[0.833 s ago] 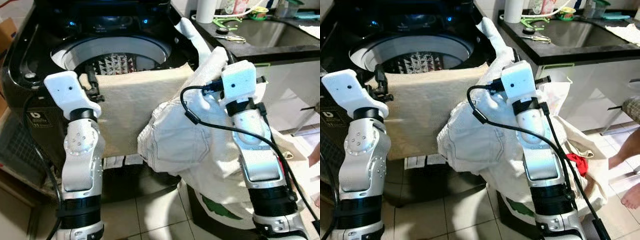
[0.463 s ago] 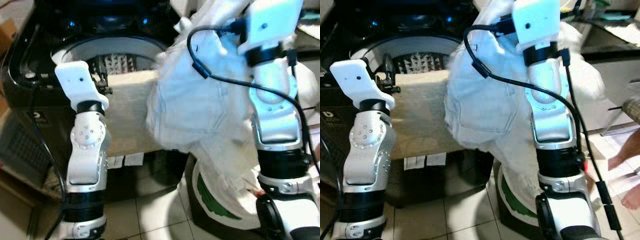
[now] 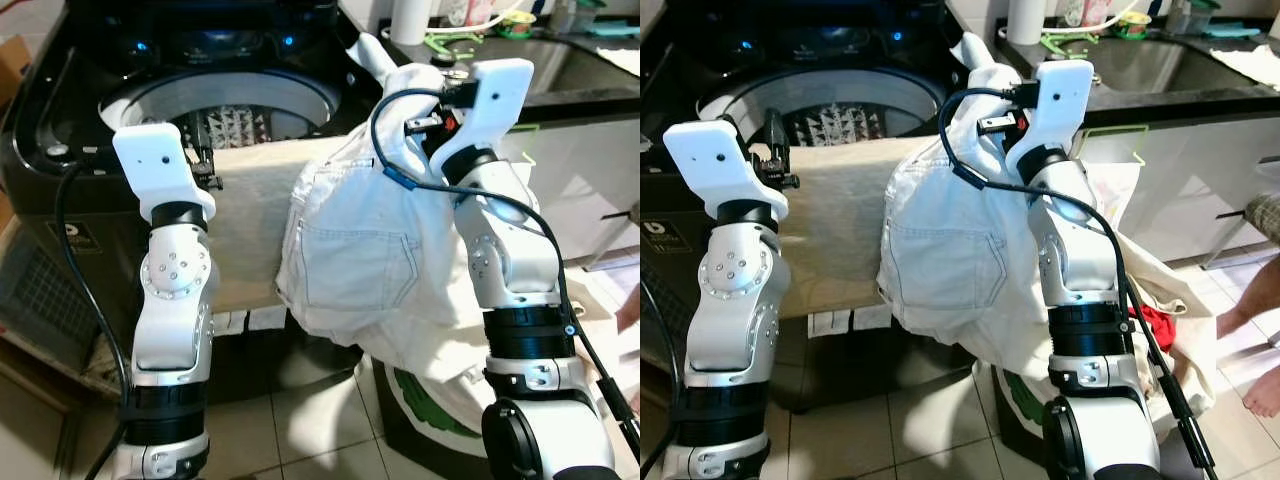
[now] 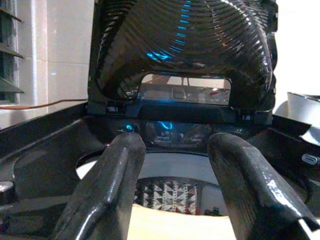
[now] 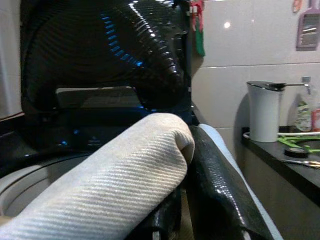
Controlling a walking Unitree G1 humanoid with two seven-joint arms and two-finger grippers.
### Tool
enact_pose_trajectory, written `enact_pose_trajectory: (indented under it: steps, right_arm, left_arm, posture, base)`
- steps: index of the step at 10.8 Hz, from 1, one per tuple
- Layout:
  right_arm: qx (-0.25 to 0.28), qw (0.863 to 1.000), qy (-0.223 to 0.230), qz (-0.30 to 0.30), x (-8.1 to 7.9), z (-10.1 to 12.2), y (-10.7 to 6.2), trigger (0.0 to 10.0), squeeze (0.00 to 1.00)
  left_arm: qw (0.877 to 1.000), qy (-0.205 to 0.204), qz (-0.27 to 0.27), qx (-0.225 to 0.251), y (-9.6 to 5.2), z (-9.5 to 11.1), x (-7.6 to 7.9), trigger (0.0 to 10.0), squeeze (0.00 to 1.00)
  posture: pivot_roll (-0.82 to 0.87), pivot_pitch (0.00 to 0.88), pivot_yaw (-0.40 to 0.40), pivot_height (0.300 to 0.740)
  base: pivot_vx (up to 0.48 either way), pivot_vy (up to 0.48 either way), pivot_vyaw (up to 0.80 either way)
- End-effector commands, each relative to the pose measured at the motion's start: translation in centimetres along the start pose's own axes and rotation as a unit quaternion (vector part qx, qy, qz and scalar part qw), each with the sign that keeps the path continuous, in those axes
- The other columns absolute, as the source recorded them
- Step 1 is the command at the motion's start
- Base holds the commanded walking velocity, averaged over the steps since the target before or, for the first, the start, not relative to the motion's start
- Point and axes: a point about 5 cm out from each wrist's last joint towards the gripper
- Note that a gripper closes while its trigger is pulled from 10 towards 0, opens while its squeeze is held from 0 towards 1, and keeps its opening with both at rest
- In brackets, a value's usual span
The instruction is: Clothes washing
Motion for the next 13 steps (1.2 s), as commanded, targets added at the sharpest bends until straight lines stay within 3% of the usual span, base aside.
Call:
enact_pose_trajectory:
  steps: [1,3,4,7,8,11,13]
  right_arm:
    - [0.017,1.0,0.002,0.008,0.1,0.7,0.2,0.0,0.0]
    - [0.032,0.997,-0.059,0.032,-0.2,1.0,0.0,0.0,0.0]
    - [0.07,0.987,-0.14,0.041,-0.5,1.9,-0.1,0.0,0.0]
    - [0.092,0.984,-0.15,0.035,-0.3,2.8,0.1,0.0,0.0]
    - [0.125,0.979,-0.161,0.031,-0.3,4.2,0.5,0.0,0.0]
    - [0.235,0.945,-0.228,0.018,-0.1,10.7,1.6,0.0,0.0]
    - [0.217,0.947,-0.237,0.012,0.4,9.5,1.9,0.0,0.0]
  left_arm:
    - [1.0,0.004,0.004,0.006,-0.1,0.3,0.1,10.0,0.0]
    - [1.0,0.01,-0.001,0.01,-0.1,0.5,0.3,10.0,0.0]
    - [1.0,0.015,-0.006,0.026,-0.1,0.9,0.4,10.0,0.0]
    - [0.999,0.015,-0.01,0.034,-0.3,1.1,0.6,10.0,0.0]
    - [0.999,0.015,-0.012,0.038,-0.2,1.3,0.6,10.0,0.0]
    - [0.999,0.015,-0.017,0.048,-0.2,1.6,0.8,10.0,0.0]
    - [0.999,0.023,-0.009,0.032,0.0,1.0,1.3,10.0,0.0]
  posture:
    - [0.07,0.0,-0.033,0.74]
    - [0.07,0.0,-0.033,0.74]
    - [0.07,0.0,-0.031,0.74]
    - [0.07,0.0,-0.031,0.74]
    - [0.07,0.0,-0.03,0.74]
    - [0.07,0.0,-0.028,0.74]
    - [0.07,0.0,-0.04,0.74]
  base:
    - [0.0,0.0,0.0]
    - [0.0,0.0,0.0]
    - [0.0,0.0,0.0]
    - [0.0,0.0,0.0]
    - [0.0,0.0,0.0]
    - [0.0,0.0,0.0]
    - [0.0,0.0,0.0]
Point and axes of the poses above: a point about 5 cm out from each wrist's last joint towards the gripper, its own y axis pointing out of the wrist towards the gripper, its own z axis along the axis of the wrist's last joint, x = y × z
